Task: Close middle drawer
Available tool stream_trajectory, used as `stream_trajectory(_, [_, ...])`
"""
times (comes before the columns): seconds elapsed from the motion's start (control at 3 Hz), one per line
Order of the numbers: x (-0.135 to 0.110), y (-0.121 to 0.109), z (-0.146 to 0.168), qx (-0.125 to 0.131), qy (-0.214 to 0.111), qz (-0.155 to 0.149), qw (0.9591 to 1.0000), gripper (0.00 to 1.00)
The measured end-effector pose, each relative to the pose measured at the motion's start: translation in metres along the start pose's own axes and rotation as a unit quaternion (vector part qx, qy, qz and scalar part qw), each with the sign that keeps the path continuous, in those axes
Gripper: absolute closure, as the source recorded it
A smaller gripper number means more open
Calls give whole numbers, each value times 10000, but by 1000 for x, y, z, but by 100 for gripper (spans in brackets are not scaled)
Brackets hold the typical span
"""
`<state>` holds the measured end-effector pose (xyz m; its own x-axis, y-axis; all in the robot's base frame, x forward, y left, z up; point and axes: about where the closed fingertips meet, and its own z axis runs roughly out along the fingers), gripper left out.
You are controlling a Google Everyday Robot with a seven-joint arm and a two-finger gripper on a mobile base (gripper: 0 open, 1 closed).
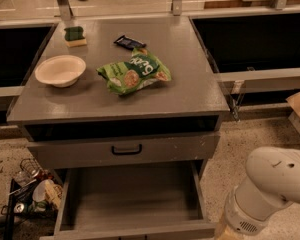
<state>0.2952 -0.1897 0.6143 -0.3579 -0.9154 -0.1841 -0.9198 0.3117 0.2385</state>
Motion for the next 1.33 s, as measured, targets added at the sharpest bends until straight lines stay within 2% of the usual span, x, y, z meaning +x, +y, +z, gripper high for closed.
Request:
stream_trajectory(0.33, [5,9,42,-387,295,-43,9988,100])
stream_trajectory(0.67, [7,10,66,-599,527,-69,9968,100])
stream_trajectory(1.0, [7,10,66,-600,526,-68,9968,100])
stream_trajectory(1.33, [16,22,110,-911,438,31,9949,100])
